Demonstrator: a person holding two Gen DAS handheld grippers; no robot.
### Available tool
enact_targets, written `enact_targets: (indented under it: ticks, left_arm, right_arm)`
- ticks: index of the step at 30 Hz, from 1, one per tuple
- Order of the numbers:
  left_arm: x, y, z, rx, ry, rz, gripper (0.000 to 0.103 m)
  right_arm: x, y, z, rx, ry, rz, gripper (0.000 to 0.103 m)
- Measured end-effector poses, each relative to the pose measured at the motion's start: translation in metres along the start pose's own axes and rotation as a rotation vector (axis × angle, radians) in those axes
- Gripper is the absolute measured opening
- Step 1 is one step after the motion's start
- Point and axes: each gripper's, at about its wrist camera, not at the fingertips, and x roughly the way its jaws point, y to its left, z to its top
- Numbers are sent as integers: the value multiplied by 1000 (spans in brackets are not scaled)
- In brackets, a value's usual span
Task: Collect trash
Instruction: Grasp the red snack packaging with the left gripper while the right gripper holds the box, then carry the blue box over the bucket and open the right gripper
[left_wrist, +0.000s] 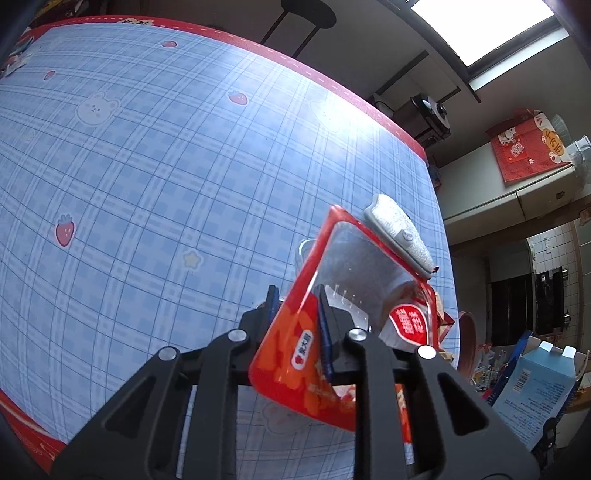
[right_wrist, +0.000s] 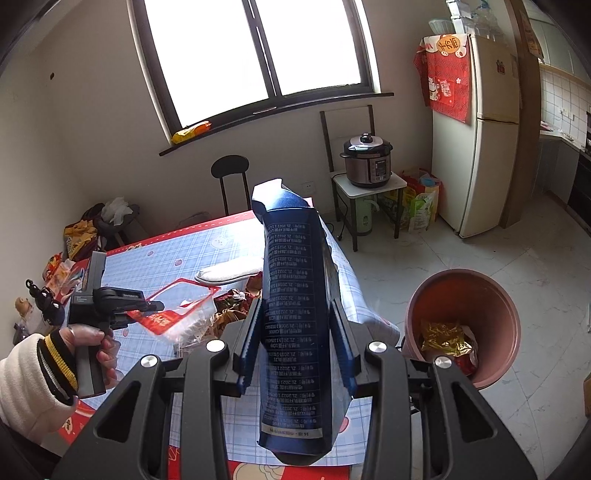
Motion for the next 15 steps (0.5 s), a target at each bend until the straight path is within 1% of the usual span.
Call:
enact_targets:
  ticks: [6, 9, 15]
  left_arm:
    - [-39, 11, -3, 71, -85, 26, 21]
    - [-66, 15, -6, 94, -149, 38, 21]
    - [-121, 15, -16, 122, -274, 32, 21]
  right_arm:
    - [-1, 5, 6, -2, -11, 21, 37]
    - [-4, 8, 8, -6, -23, 29, 37]
    - [-17, 5, 16, -3, -60, 21, 37]
